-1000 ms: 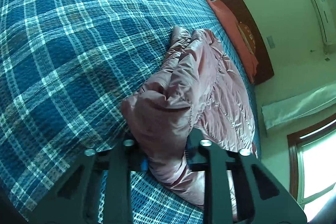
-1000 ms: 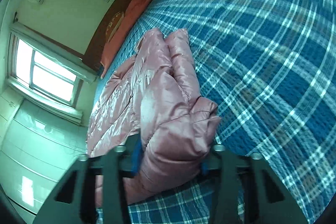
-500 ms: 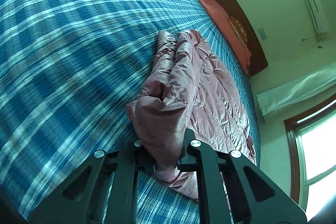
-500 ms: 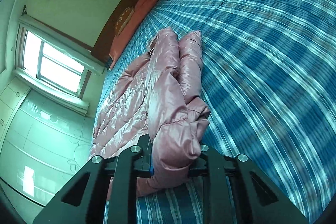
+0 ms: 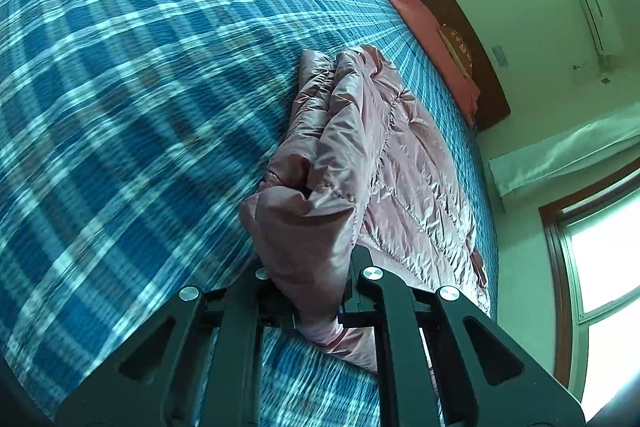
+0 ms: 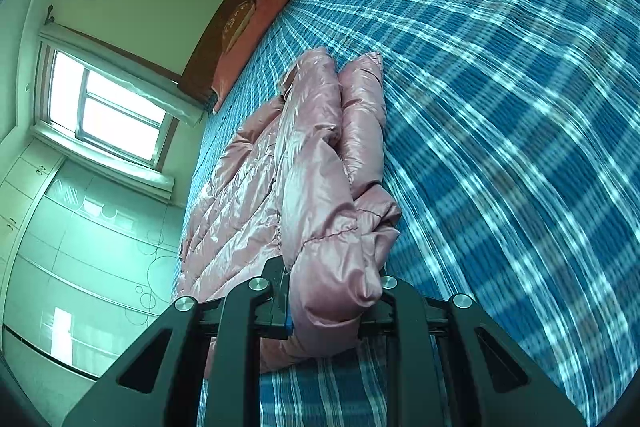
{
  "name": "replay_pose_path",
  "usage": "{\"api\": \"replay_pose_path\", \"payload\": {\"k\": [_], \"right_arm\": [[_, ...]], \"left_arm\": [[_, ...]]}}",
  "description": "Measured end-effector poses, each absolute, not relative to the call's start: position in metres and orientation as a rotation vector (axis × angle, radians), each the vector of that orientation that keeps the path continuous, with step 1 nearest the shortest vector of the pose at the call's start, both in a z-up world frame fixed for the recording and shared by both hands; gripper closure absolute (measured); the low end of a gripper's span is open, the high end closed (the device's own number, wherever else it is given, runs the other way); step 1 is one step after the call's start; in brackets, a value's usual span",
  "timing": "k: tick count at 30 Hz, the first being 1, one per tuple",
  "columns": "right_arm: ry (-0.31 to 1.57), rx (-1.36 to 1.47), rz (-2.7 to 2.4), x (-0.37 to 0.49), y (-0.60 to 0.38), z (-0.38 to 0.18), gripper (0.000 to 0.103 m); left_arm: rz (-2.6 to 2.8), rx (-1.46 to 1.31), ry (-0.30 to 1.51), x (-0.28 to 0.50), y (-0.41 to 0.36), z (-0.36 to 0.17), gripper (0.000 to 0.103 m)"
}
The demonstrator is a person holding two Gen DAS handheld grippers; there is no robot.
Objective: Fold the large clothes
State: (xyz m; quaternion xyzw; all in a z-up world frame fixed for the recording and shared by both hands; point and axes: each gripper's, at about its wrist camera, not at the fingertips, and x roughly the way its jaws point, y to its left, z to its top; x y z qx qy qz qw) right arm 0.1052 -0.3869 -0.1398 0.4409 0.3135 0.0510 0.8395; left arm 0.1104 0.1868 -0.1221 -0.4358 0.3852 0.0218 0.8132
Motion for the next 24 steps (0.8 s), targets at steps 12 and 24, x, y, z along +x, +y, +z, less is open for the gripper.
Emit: {"api": "replay_pose_path", "payload": {"k": [12,24], "right_arm": [[0.653,0.962,0.095,0.095,-0.398,-0.15,0.07],[0.633,1.012,0.045,0.082,-0.429,-0.164,0.057]], "left_arm": [[0.073,-0.902,0.821,0.096,0.196,-0.125,0.055],[0.108,-0.922,0.844,0.085,0.222,-0.146,0.057]]}}
